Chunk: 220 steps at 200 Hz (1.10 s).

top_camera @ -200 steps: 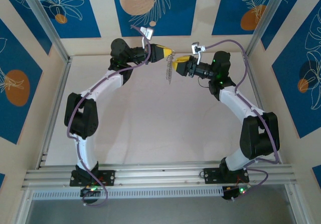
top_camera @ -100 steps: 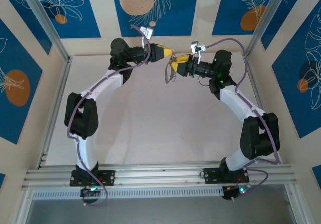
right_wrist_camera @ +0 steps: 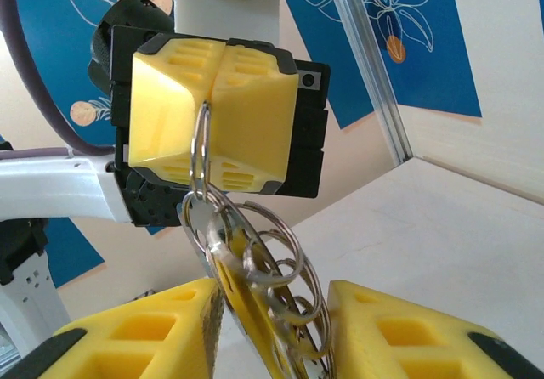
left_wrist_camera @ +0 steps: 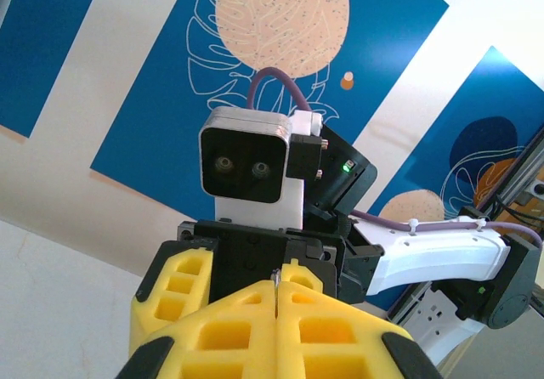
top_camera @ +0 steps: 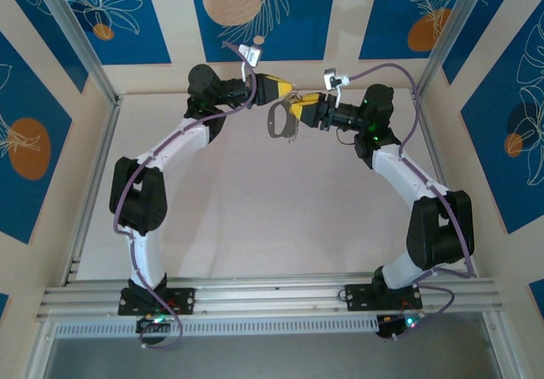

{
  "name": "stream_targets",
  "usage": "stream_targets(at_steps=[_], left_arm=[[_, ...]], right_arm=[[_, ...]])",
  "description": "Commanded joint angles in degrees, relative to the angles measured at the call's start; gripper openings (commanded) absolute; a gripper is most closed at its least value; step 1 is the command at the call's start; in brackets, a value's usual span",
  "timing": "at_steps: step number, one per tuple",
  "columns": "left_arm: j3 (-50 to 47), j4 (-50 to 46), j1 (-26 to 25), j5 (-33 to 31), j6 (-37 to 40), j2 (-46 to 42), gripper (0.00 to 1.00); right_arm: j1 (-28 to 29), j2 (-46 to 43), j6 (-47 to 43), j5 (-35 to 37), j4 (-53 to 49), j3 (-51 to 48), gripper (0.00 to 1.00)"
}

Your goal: Put the keys on the keyring

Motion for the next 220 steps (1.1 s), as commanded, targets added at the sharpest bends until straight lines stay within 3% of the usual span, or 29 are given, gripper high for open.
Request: stream_targets(at_steps=[1, 43, 109, 152, 220], left_arm=[[1.8, 0.9, -0.5, 0.5, 0.4, -0.2, 0.00], [1.8, 0.2, -0.5, 0.3, 1.1, -0.4, 0.00], [1.7, -0.8, -0.6, 0.1, 2.0, -0.7, 0.00], [1.7, -0.8, -0.6, 0.2, 2.0, -0.7, 0.00], [1.4, -0.5, -0.6, 0.5, 1.8, -0.8, 0.00]], right_arm=[[0.4, -2.2, 0.1, -1.0, 1.0, -0.9, 0.35], [0.5, -3.3, 0.0, -0.9, 0.9, -2.8, 0.30], [0.7, -4.7, 0.4, -0.4, 1.2, -4.7, 0.31], [0.6, -5.6, 0.2, 1.1, 1.3, -4.6, 0.48], [-1.1, -5.8, 3.6, 2.2, 4.4, -4.6, 0.50]])
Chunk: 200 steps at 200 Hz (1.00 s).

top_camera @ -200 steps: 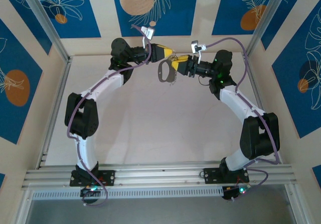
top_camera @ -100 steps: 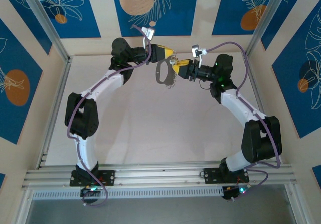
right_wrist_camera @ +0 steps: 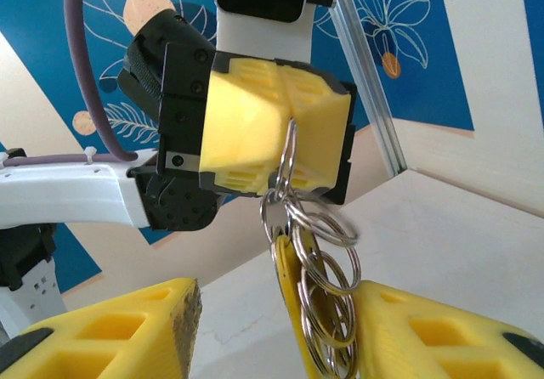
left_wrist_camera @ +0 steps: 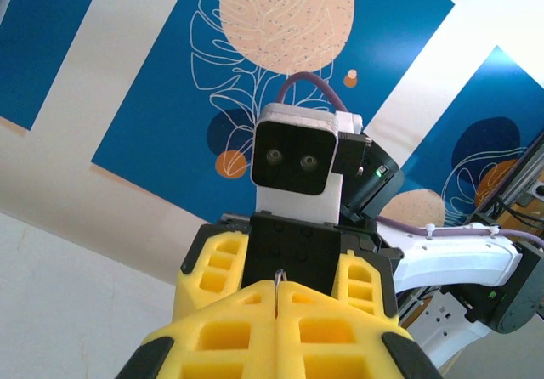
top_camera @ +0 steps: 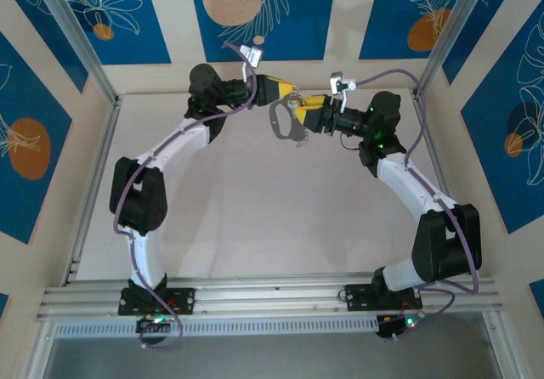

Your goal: Put the keys on the keyring

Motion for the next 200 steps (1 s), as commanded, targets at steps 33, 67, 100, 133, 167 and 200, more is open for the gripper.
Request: stream_targets(at_steps=[33, 67, 100, 133, 167, 200], left_arm=[[1.4, 1.4, -0.5, 0.4, 1.1, -0.8, 0.00], [1.6, 1.6, -0.5, 0.5, 0.9, -0.8, 0.00], [1.6, 1.8, -0.5, 0.6, 0.7, -0.5, 0.00], [1.6, 1.9, -0.6, 0.7, 0.8, -0.6, 0.00], [1.7, 1.8, -0.5, 0.8, 0.8, -0.6, 0.00], [1.7, 1.7, -0.5, 0.8, 0.8, -0.6, 0.00]], right_arm=[[-0.5, 0.2, 2.7, 0.1, 3.0, -0.5, 0.51], [-3.1, 0.3, 5.1, 0.6, 4.5, -2.0, 0.51], [-3.0, 0.3, 6.5, -0.7, 5.9, -2.0, 0.51], [-2.6, -0.3, 6.3, -0.8, 5.9, -2.8, 0.51], [-2.1, 0.4, 6.6, -1.0, 6.4, -2.9, 0.51], [-1.5, 2.4, 7.4, -1.1, 7.8, -1.9, 0.51]])
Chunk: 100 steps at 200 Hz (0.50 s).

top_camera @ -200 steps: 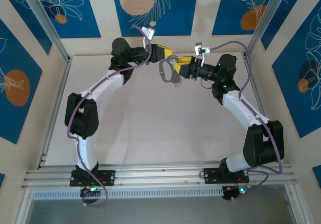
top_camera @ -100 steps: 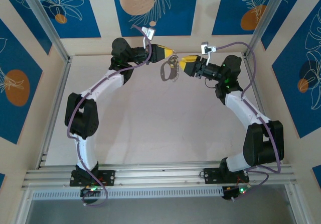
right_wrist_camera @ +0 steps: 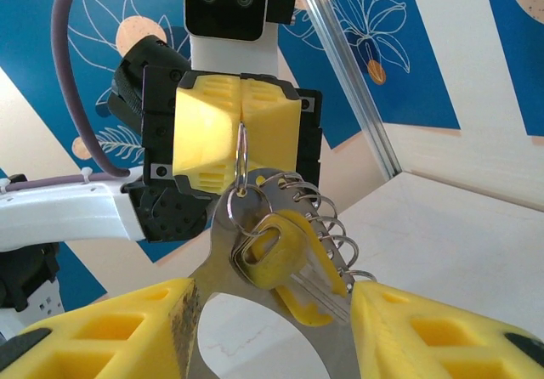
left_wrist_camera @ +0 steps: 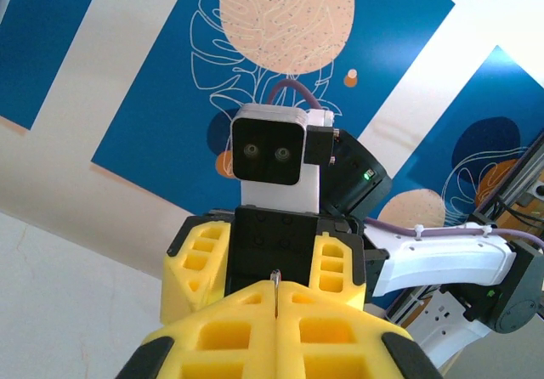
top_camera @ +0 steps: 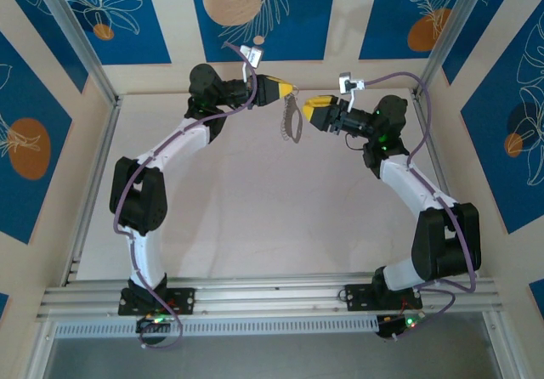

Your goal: Put the keys on the keyring

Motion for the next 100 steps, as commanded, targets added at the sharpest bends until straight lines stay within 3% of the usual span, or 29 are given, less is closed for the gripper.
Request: stream_targets(at_steps=[1, 100], left_arm=[[1.7, 1.7, -0.5, 0.8, 0.8, -0.6, 0.00], [2.0, 1.4, -0.6, 0.9, 0.7, -0.6, 0.00]], right_arm=[[0.6, 1.7, 0.9, -0.6, 1.9, 0.5, 0.51], [1.0, 6.6, 4.3, -0.7, 7.0, 2.7, 0.51]])
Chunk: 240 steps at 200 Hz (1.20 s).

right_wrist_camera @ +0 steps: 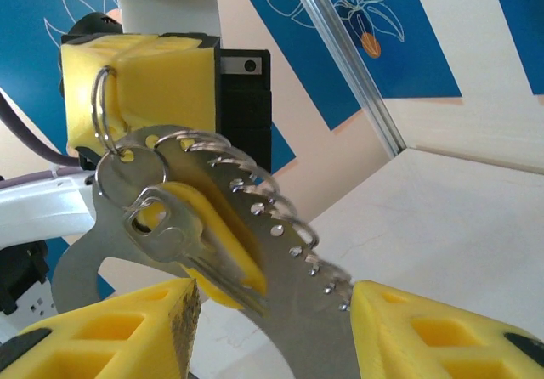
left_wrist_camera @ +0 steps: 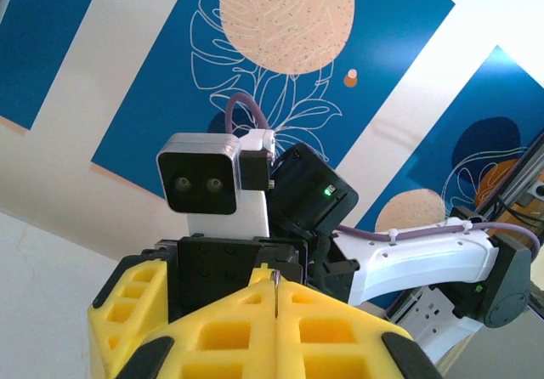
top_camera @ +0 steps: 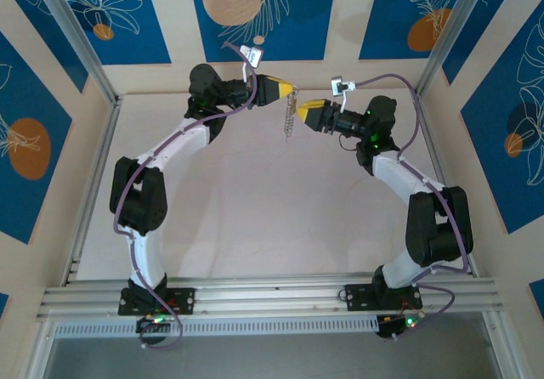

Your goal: Put the keys on the keyring

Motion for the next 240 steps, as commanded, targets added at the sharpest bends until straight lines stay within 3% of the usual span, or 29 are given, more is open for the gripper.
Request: stream_targets(at_steps=[1, 75, 115, 240], left_arm=[[1.9, 1.4, -0.6, 1.0, 0.7, -0.6, 0.00], [1.8, 1.1, -0.5, 0.8, 1.0, -0.7, 0.00], [1.8, 1.0, -0.5, 0.7, 1.1, -0.7, 0.00], [1.4, 0.1, -0.5, 0.7, 1.8, -1.8, 0.00]], right_arm=[[0.4, 0.7, 1.5, -0.5, 3.4, 2.6, 0.51], [1.9, 0.1, 1.2, -1.2, 3.6, 2.7, 0.50], [1.9, -1.0, 0.7, -1.2, 3.1, 1.7, 0.42], [1.6, -4.5, 0.8, -1.3, 2.5, -0.8, 0.45]])
